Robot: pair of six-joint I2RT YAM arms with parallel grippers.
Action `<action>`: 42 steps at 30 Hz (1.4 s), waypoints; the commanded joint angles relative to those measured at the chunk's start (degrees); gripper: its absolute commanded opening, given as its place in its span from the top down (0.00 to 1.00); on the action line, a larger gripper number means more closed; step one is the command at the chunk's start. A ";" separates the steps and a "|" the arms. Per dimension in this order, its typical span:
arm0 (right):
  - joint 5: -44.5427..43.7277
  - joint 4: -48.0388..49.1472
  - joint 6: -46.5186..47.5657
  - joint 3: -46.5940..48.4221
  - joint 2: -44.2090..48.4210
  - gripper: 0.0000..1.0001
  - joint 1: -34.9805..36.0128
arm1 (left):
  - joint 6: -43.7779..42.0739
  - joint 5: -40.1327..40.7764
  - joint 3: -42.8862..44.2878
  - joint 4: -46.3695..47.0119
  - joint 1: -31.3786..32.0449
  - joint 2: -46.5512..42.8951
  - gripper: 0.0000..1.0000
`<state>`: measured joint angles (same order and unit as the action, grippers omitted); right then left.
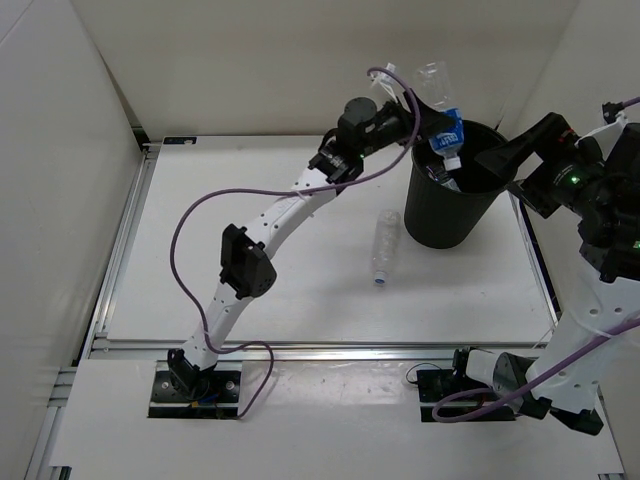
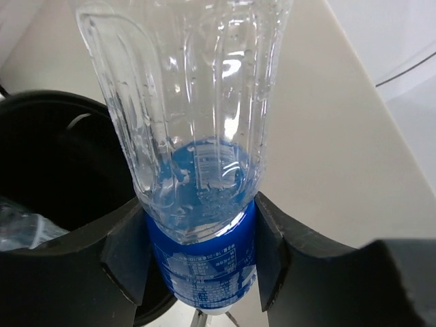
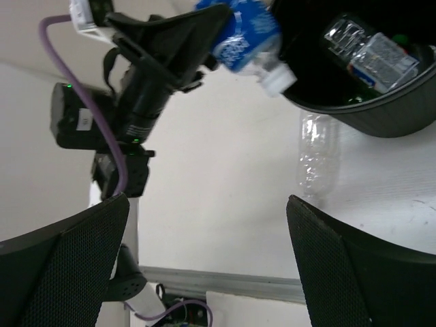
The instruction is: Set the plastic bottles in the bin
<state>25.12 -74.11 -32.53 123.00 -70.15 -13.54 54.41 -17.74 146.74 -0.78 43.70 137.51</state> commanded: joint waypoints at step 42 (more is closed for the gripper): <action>9.33 8.28 1.06 -9.36 0.63 0.00 -0.35 | -36.23 7.46 -61.23 -11.44 0.86 -32.42 0.00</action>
<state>34.79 -67.46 -33.45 113.73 -70.32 -13.54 17.26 -8.73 84.25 -10.76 44.77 102.21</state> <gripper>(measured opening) 0.998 0.998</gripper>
